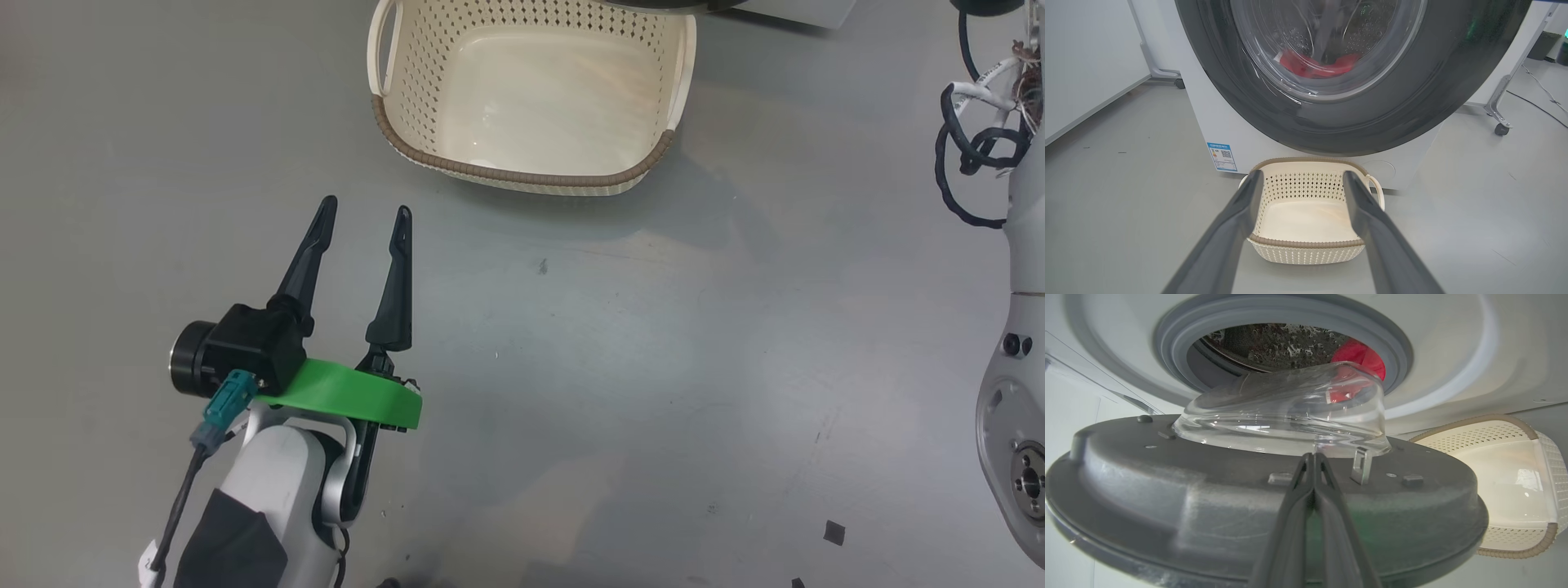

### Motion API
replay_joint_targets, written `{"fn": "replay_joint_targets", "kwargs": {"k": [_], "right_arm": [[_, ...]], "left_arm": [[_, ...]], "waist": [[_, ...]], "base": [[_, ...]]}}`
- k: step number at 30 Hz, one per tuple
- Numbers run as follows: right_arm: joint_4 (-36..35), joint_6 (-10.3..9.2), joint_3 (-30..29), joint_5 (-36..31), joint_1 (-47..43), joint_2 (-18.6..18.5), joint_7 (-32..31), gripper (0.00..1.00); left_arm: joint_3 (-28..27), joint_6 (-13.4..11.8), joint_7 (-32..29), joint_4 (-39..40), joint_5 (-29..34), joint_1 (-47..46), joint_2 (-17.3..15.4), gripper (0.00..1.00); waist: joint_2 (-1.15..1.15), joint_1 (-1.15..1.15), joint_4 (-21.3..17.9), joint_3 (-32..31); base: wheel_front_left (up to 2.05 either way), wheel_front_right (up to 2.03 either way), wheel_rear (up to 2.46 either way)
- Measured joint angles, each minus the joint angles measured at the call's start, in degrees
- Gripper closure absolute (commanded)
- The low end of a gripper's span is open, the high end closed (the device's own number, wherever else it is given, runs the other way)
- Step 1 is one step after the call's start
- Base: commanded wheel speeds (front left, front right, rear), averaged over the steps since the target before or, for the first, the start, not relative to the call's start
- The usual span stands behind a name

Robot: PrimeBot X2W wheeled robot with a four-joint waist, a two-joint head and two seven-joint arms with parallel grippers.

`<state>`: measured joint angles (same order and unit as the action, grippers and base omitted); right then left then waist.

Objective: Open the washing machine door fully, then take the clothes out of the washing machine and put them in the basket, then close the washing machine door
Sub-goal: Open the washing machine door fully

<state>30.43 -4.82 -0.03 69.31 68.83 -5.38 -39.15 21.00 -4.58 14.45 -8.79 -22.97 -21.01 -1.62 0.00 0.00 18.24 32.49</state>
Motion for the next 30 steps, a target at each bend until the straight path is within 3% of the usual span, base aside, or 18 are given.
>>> {"fn": "replay_joint_targets", "kwargs": {"k": [6, 30], "right_arm": [[1.80, -0.89, 0.09, 0.83, 1.19, -0.26, -2.56, 1.00], [7.46, -0.79, 0.42, 4.12, -0.59, 0.01, -6.82, 1.00]], "left_arm": [[-0.21, -0.27, 0.00, -0.03, 0.00, -0.59, 0.03, 0.00], [0.03, -0.52, 0.00, -1.32, 0.02, -0.70, 0.08, 0.00]], "waist": [[0.00, 0.00, 0.27, -0.07], [0.00, 0.00, 0.60, -3.66]], "base": [[0.00, 0.00, 0.00], [0.00, 0.00, 0.00]]}}
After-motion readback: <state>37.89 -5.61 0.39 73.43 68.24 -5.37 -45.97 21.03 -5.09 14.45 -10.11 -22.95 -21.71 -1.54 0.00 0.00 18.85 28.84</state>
